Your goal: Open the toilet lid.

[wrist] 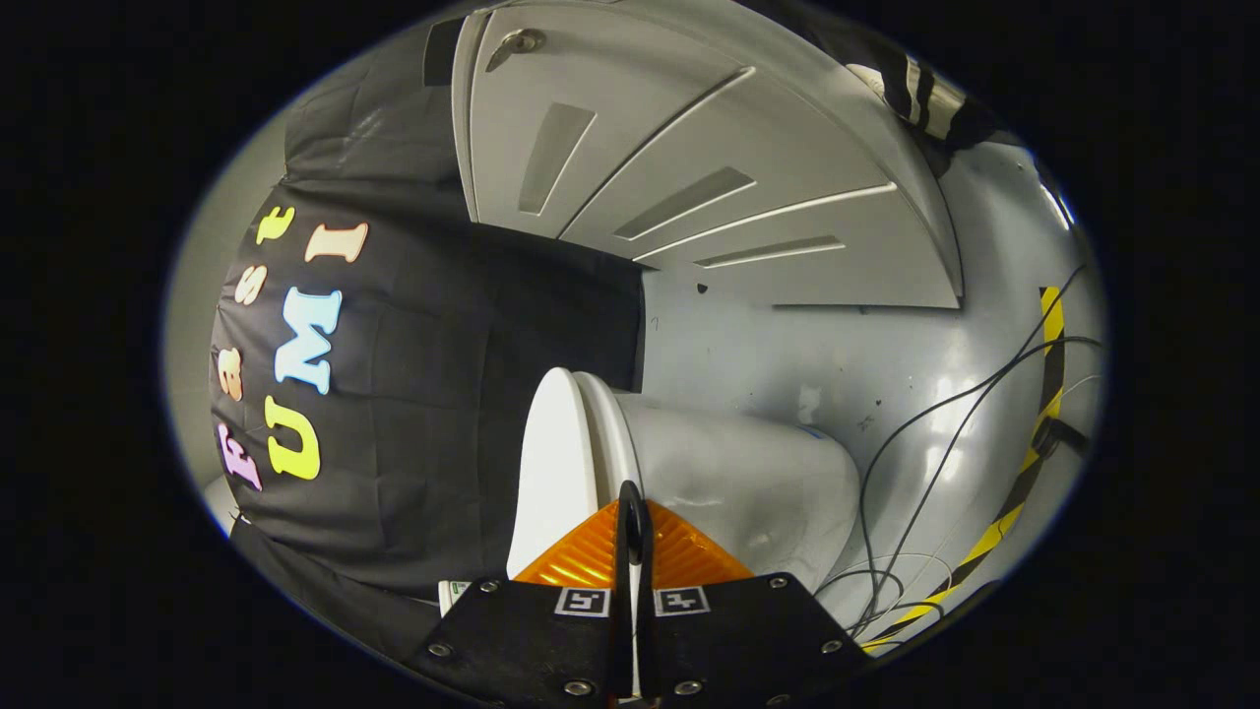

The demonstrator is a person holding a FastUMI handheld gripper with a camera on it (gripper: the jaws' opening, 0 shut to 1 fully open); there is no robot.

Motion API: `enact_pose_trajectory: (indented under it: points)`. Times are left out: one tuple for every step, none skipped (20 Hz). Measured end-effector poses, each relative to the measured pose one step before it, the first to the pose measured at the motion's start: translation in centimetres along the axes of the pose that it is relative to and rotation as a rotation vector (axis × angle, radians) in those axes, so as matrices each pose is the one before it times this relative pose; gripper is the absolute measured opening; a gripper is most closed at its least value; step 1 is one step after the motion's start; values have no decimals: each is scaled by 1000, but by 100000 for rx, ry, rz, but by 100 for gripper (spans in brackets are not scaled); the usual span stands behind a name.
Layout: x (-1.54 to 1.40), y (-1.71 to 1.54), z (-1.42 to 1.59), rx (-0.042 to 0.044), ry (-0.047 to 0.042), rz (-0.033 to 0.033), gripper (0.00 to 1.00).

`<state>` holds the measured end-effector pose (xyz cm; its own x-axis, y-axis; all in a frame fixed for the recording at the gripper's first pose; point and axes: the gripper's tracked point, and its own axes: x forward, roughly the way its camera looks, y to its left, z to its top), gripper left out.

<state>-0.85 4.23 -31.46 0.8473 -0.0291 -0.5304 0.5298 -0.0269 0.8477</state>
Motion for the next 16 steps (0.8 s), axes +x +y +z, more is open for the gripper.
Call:
enact_pose_trajectory:
  points:
    - [20, -144, 156, -645, 86, -1197, 2]
    - [-15, -43, -82, -1376, 209, -1062, 2]
    - [89, -168, -69, -1373, 743, -1213, 2]
    - [-30, -149, -46, -1311, 466, -929, 2]
    - [-245, 29, -17, -604, 416, -684, 2]
    - [-165, 187, 224, -586, -250, -535, 0]
    - [-8, 354, 62, 334, 56, -241, 0]
    - [-170, 664, 90, -125, -113, -256, 0]
    - [-158, 567, 181, -575, -143, -26, 0]
    - [13, 321, -5, -710, 13, 16, 0]
    - [-174, 308, 90, -863, -76, -88, 0]
    - [-238, 299, -29, -991, 71, -25, 0]
    - [-209, 431, 153, -1753, -392, 309, 0]
    - [-260, 485, 160, -1706, -476, 456, 0]
    - [-320, 431, 78, -2085, -614, 515, 0]
    - [-233, 279, 52, -1823, -368, 398, 0]
